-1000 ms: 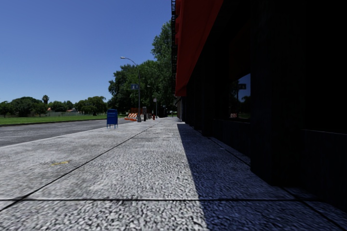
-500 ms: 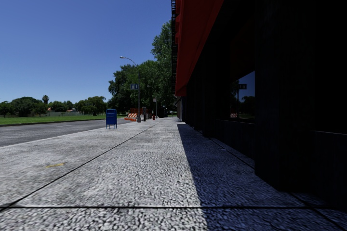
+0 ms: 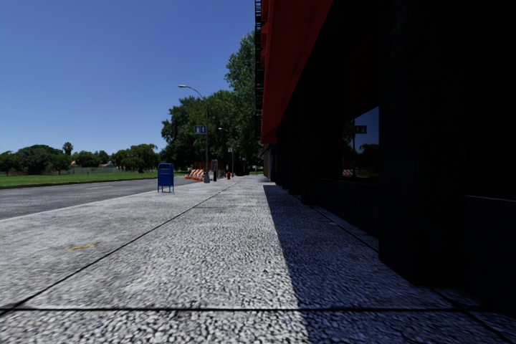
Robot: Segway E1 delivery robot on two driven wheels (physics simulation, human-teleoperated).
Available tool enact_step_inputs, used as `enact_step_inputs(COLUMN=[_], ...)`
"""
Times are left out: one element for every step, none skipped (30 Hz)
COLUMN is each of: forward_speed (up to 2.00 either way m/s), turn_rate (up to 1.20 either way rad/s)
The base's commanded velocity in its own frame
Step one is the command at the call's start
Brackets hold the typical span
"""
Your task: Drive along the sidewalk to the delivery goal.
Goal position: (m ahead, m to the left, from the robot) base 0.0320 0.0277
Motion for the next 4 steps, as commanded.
enact_step_inputs(forward_speed=[0.00, 0.00, 0.00, 0.00], turn_rate=[0.00, 0.00, 0.00, 0.00])
